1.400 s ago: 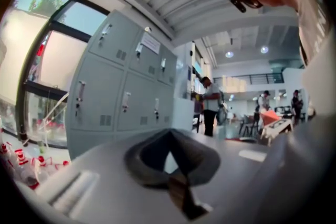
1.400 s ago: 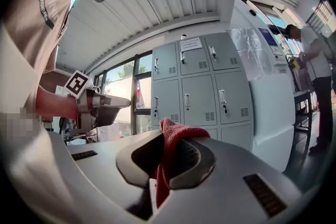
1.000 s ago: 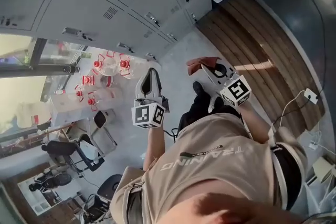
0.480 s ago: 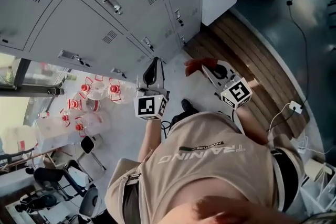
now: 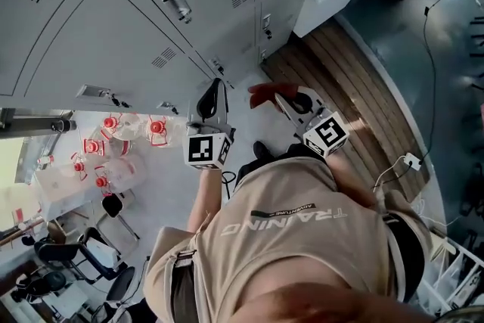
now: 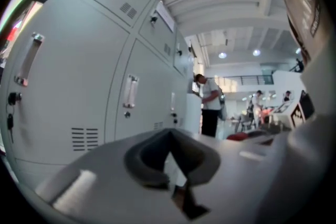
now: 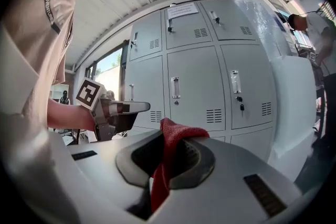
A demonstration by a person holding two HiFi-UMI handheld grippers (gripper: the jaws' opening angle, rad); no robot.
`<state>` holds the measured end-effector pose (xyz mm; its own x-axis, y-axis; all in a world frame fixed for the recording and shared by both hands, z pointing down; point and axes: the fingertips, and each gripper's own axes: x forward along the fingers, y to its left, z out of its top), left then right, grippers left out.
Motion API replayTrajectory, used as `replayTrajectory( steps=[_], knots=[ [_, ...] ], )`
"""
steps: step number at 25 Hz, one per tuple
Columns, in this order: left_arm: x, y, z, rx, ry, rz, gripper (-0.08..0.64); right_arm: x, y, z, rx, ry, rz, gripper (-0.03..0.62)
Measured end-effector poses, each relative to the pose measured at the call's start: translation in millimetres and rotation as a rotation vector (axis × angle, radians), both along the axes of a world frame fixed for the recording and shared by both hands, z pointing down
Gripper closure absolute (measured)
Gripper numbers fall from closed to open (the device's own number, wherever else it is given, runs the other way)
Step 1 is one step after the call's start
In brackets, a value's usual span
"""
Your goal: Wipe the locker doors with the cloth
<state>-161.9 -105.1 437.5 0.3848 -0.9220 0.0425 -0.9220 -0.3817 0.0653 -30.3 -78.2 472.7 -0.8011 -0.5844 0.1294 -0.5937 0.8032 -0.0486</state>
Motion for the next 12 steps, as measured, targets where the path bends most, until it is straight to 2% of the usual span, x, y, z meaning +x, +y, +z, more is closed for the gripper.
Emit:
replayTrajectory(
  steps=[6, 12],
  knots=[
    [-37, -26, 12, -0.023, 0.011, -0.119, 0.555, -33, -39, 10, -0.002, 0.031, -0.135, 0.565],
    [-58, -45, -12, -0.003, -0.041, -0.285, 0.555, -60, -80, -4, 0.03, -0.019, -0.315, 0.565]
  ],
)
